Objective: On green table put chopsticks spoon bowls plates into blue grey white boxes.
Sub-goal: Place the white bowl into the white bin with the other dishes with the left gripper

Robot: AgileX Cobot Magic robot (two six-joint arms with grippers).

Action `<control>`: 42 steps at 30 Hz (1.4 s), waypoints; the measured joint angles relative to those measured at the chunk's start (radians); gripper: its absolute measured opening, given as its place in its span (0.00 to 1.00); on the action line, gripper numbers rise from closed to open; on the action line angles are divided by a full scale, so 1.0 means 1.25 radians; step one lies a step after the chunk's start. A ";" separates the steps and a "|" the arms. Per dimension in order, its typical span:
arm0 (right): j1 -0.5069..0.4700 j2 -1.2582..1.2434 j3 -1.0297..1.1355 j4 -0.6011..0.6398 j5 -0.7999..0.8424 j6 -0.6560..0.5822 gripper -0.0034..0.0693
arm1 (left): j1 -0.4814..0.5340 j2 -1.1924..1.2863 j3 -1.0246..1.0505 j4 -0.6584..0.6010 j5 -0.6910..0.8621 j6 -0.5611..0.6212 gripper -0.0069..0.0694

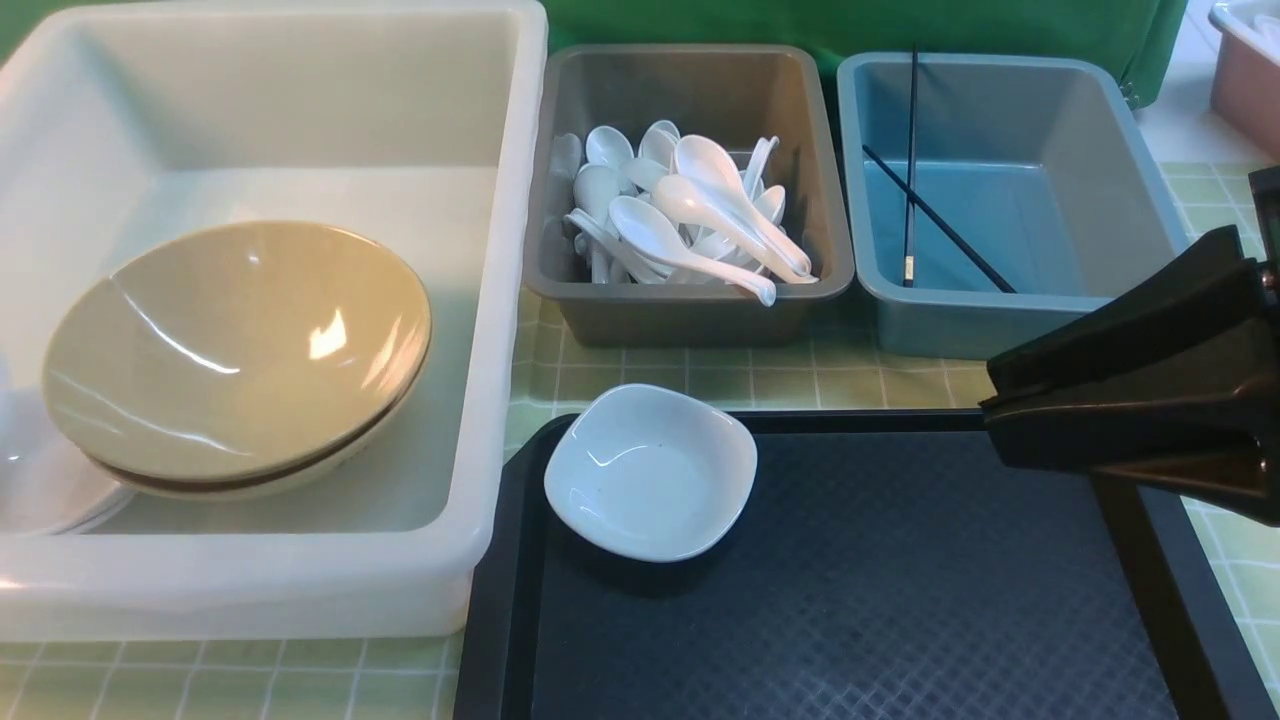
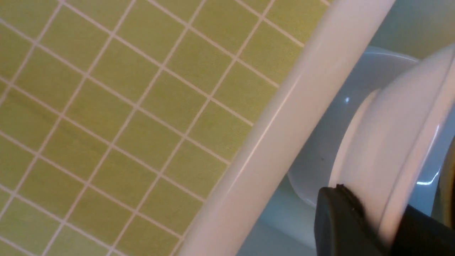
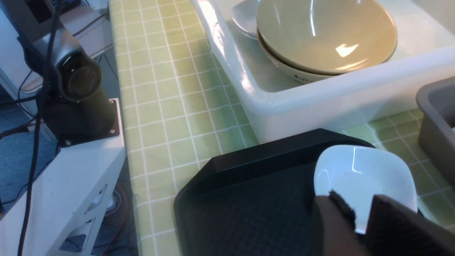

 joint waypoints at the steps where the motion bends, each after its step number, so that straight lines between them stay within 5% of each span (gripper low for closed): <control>1: 0.000 0.000 0.000 0.000 0.000 -0.003 0.28 | 0.000 0.014 0.000 -0.019 -0.002 0.008 0.11; 20: 0.000 0.000 0.000 -0.002 -0.015 -0.026 0.30 | -0.088 0.103 0.000 -0.147 -0.041 0.153 0.11; 42: 0.000 0.000 0.000 -0.002 -0.005 -0.026 0.32 | -0.078 0.121 0.000 0.005 -0.019 -0.004 0.11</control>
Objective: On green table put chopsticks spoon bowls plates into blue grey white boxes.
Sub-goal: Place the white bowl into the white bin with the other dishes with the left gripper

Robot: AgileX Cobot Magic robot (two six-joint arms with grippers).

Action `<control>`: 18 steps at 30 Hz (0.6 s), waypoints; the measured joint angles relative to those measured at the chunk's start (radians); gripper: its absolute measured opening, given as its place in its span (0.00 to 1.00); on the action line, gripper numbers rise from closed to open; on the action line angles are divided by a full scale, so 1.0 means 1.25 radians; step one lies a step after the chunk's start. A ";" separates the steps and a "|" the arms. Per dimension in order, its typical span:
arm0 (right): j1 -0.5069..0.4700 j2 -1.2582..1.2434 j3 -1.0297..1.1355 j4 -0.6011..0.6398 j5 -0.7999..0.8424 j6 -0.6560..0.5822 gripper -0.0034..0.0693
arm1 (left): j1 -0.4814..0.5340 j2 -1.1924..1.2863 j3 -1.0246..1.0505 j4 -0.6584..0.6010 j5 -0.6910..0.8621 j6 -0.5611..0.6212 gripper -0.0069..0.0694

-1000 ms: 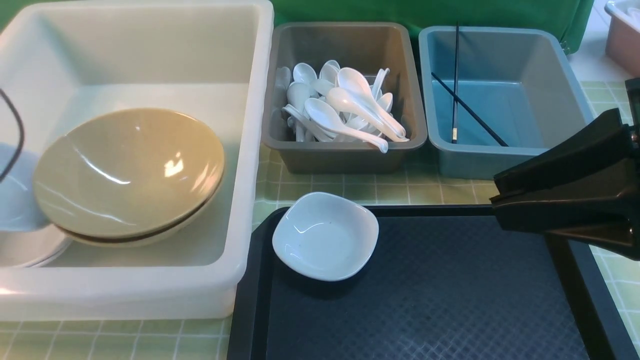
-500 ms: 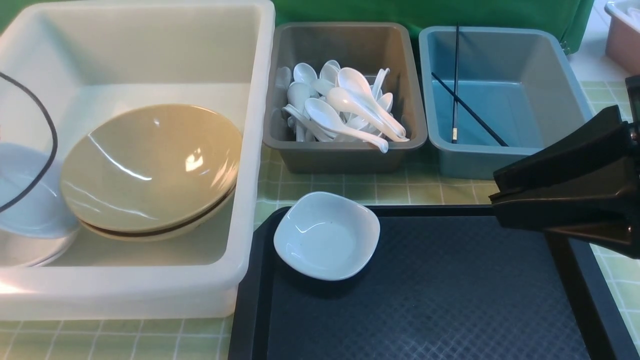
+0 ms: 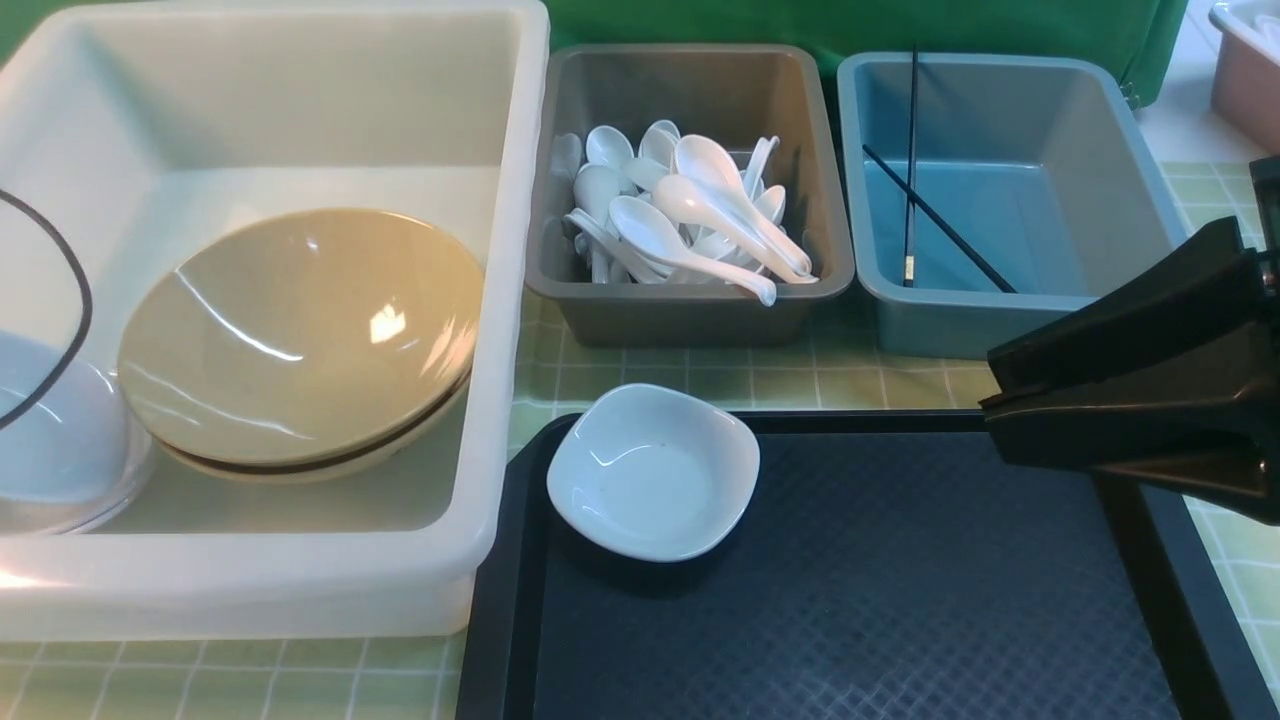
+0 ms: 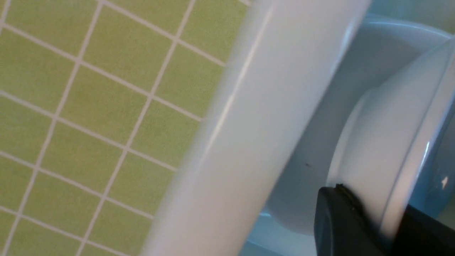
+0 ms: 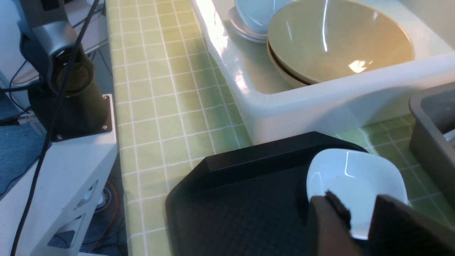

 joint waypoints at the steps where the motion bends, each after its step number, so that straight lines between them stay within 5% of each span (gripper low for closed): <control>1: 0.000 0.000 0.000 0.000 0.000 0.000 0.32 | 0.000 0.002 0.000 -0.004 -0.008 -0.001 0.11; 7: 0.000 0.000 0.000 0.000 0.000 0.000 0.33 | 0.000 0.019 0.002 -0.025 -0.016 0.002 0.16; 12: 0.000 0.000 0.000 0.000 0.000 0.000 0.33 | 0.000 0.035 0.015 -0.035 -0.023 0.001 0.30; 18: 0.000 0.000 0.000 -0.001 0.000 0.000 0.34 | 0.000 0.034 0.029 -0.076 -0.056 0.008 0.60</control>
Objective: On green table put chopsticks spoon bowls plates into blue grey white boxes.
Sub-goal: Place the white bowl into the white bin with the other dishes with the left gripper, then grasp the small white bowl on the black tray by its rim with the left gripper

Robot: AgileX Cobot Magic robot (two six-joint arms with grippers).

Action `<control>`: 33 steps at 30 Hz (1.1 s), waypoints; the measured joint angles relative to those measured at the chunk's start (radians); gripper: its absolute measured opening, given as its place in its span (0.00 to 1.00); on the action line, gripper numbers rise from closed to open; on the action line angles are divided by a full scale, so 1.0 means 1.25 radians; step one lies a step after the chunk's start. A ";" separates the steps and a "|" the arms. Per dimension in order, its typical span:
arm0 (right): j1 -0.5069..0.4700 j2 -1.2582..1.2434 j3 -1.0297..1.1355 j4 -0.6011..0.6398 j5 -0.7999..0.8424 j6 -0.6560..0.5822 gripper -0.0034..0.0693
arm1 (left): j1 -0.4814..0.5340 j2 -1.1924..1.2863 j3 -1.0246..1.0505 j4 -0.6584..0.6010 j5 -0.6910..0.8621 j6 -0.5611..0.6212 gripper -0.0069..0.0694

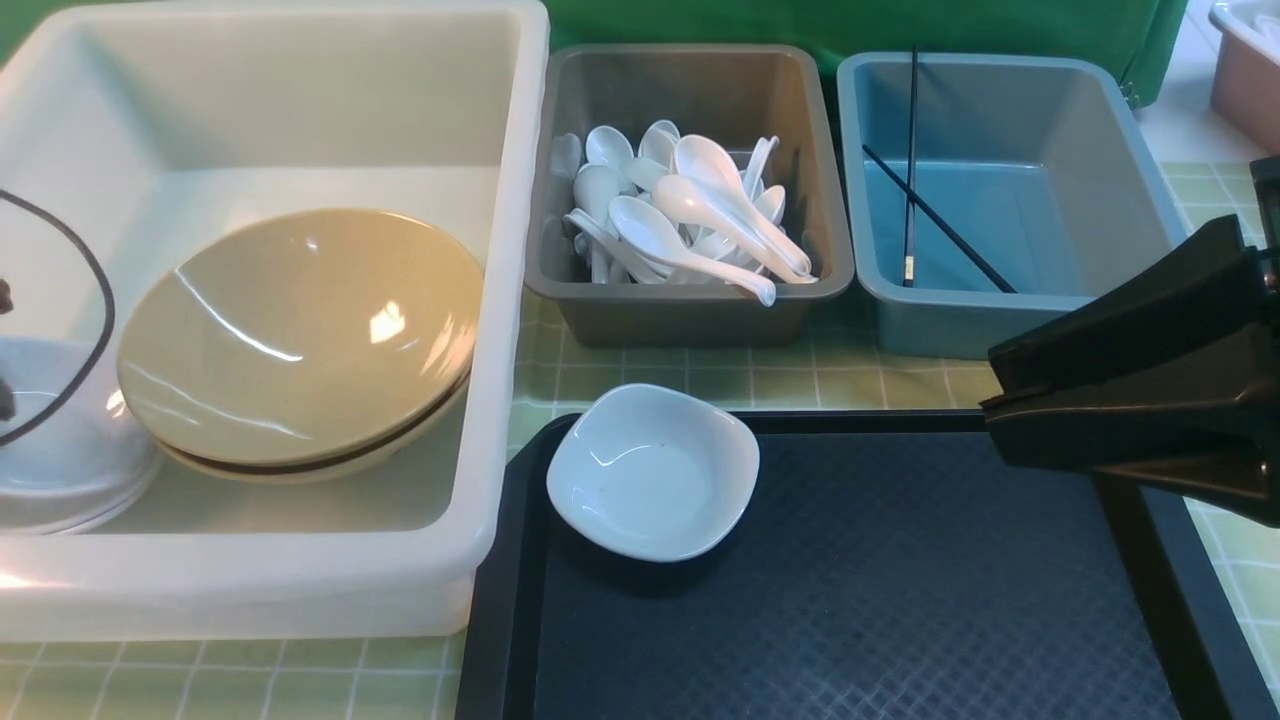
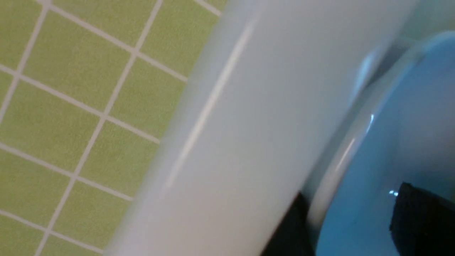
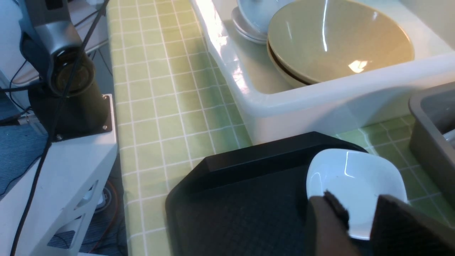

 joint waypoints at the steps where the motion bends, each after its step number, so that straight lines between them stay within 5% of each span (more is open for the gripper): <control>1: 0.000 0.000 0.000 0.000 0.000 0.000 0.34 | 0.000 -0.001 0.000 -0.010 0.000 0.000 0.66; 9: 0.000 0.000 0.000 0.000 0.000 0.000 0.34 | -0.001 -0.002 0.000 -0.026 0.042 -0.003 0.90; 24: 0.000 0.000 0.000 0.000 0.004 -0.001 0.36 | 0.000 -0.084 -0.013 0.079 0.036 -0.091 0.90; 30: 0.000 0.000 0.000 0.000 0.004 -0.001 0.36 | -0.032 -0.210 -0.088 -0.048 0.091 -0.016 0.89; 33: 0.000 0.000 0.000 0.001 0.004 0.000 0.36 | -0.130 -0.273 -0.086 -0.179 0.097 0.091 0.89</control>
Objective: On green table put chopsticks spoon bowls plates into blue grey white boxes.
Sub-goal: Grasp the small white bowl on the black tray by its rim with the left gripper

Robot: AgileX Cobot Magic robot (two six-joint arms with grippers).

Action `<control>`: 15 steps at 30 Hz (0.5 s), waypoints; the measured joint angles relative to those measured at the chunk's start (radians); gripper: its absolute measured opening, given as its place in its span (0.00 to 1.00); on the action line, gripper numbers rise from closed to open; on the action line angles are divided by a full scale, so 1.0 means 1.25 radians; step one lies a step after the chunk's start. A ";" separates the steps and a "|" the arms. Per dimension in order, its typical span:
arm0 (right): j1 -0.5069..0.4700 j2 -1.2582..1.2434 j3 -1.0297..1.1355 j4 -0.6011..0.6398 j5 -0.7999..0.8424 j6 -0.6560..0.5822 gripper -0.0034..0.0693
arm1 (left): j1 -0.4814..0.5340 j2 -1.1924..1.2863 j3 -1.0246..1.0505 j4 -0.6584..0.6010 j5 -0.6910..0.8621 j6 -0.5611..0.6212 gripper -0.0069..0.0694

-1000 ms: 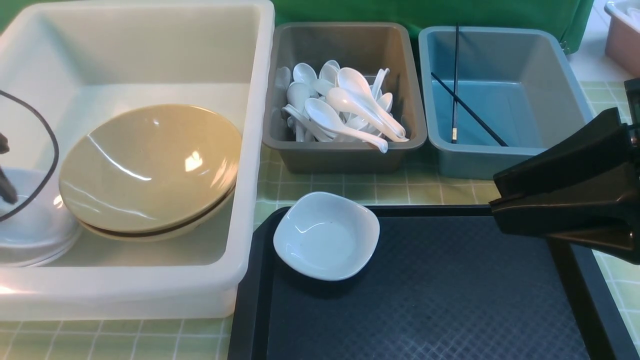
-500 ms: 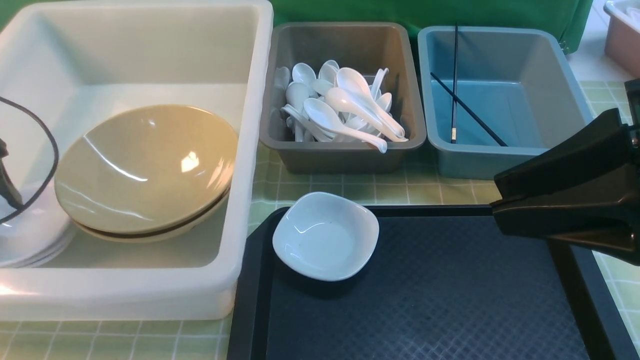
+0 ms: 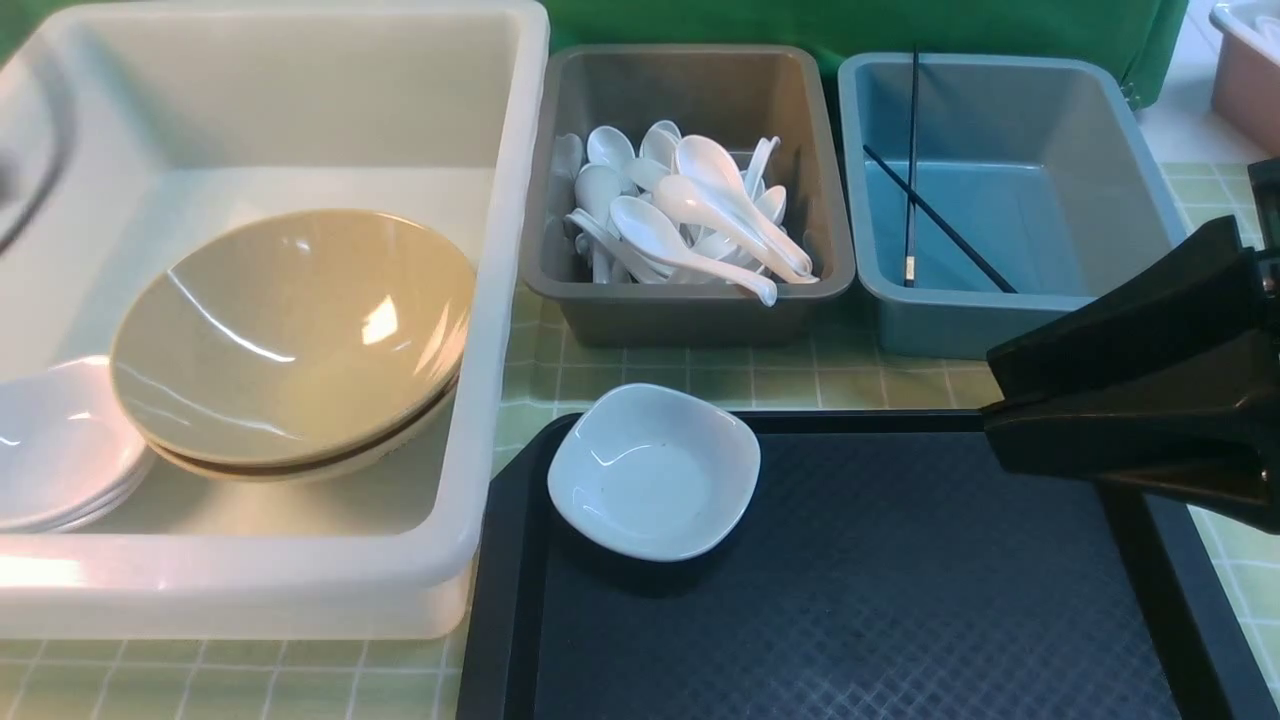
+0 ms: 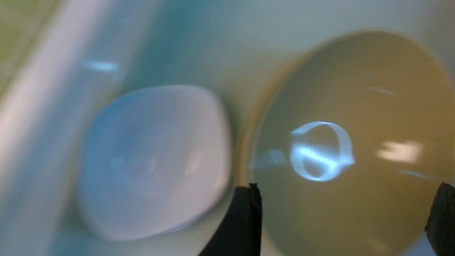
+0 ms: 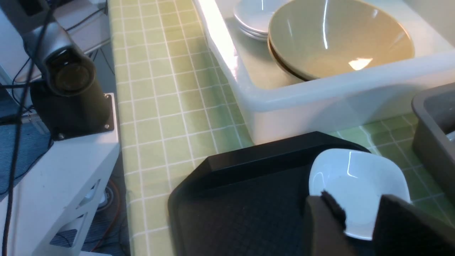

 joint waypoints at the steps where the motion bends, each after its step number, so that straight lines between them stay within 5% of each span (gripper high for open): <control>1: 0.000 0.000 0.000 0.000 0.000 0.000 0.36 | -0.055 -0.015 0.008 -0.060 0.001 0.044 0.88; 4: 0.000 0.000 0.000 0.000 0.001 0.001 0.37 | -0.215 -0.023 0.033 -0.138 0.005 0.120 0.84; 6: 0.000 0.000 0.000 0.000 0.001 0.002 0.37 | -0.271 -0.018 0.042 -0.142 0.006 0.133 0.83; 9: 0.000 0.000 0.000 0.000 0.001 0.003 0.37 | -0.459 0.029 0.049 -0.110 -0.021 0.154 0.79; 15: 0.000 0.000 0.000 0.000 0.001 0.003 0.37 | -0.592 0.161 -0.025 -0.017 -0.033 0.133 0.74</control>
